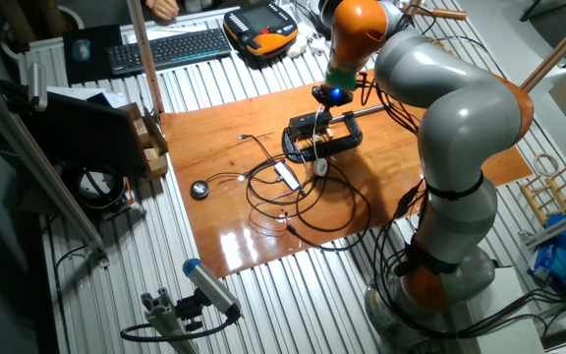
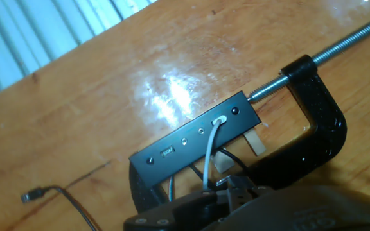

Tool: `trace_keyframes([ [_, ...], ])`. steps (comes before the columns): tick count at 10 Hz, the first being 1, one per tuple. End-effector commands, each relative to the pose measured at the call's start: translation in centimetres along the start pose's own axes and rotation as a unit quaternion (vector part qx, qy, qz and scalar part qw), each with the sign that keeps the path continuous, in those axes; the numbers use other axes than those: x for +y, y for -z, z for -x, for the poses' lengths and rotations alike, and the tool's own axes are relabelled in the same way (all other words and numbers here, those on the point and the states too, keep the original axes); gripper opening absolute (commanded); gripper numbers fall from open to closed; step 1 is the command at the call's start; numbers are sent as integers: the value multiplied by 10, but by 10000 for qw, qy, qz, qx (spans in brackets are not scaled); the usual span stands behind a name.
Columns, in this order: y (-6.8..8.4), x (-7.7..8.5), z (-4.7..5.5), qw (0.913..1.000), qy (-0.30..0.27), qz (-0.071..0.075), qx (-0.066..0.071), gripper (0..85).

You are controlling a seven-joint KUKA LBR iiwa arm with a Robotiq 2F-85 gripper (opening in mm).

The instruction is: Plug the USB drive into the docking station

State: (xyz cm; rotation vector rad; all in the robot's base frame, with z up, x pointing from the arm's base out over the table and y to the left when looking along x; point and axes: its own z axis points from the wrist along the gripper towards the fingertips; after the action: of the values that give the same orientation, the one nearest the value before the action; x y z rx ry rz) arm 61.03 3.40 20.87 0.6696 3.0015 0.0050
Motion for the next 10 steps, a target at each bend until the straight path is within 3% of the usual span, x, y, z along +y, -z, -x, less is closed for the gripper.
trace_keyframes([
  [1, 0, 0, 0, 9405, 3391, 198, 60, 0],
  [6, -1, -2, 0, 9292, 3691, 119, 126, 0],
  [10, -2, -2, 0, 9329, 3597, 125, 120, 0],
])
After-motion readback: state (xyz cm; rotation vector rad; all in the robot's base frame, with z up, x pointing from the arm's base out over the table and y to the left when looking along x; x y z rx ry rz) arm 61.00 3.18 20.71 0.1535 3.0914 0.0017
